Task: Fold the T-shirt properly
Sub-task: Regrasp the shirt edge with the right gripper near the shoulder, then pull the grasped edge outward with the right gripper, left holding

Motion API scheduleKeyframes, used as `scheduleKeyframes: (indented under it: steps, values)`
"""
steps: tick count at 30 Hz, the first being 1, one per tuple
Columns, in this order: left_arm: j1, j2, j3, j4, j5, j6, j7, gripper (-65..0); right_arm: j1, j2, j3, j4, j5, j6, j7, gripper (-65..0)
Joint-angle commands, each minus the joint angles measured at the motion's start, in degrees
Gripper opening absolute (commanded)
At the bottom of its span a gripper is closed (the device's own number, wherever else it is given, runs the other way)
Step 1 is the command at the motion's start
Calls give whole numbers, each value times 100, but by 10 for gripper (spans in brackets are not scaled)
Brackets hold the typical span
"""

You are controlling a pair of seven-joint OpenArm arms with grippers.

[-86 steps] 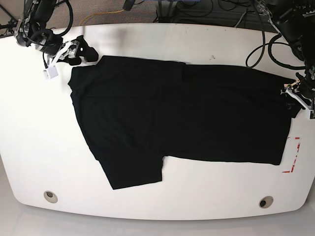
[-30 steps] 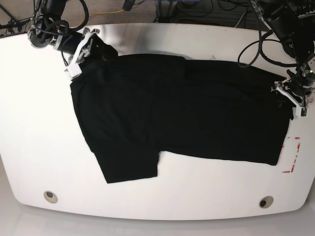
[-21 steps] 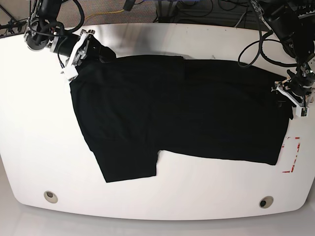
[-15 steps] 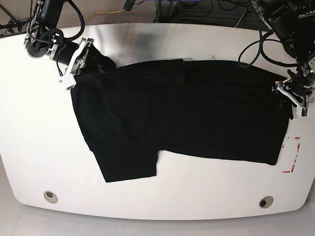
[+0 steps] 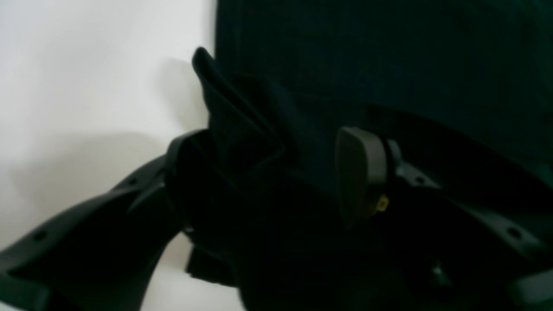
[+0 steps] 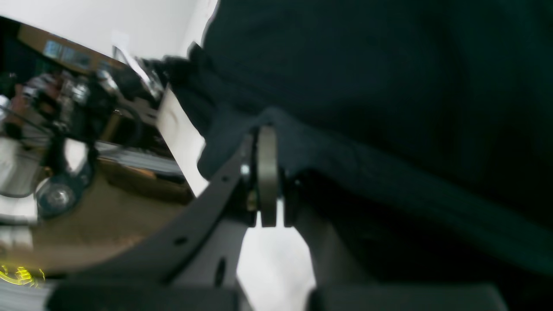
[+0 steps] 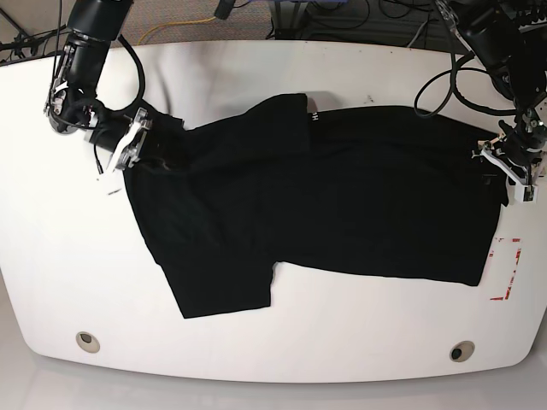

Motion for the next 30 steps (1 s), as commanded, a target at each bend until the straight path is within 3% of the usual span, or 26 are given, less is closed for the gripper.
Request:
scheduleKeyframes:
  steps: [1,17,23,26,30]
  values:
    - [-66,-119,-26,114,-71,13,-130,-254,401,91,31,-369,182,32,90,-650]
    - [-66,-102,-26,114,-71,21,-130,-254,1852,100,40,-2364,200,32,117,-650]
    - [-66,-93,-26,114,-71,21,-130,-254,2098,91,-4,-2611,182,32,477,-650]
    - [-66,-93,-26,114,-71,21,-130,-254,2124,144,-4,-2857,174,32,574,-523]
    - [-66,-93,-26,114,-71,21,-130,-254,1922,443,-4,-2901,174,32,653,-231]
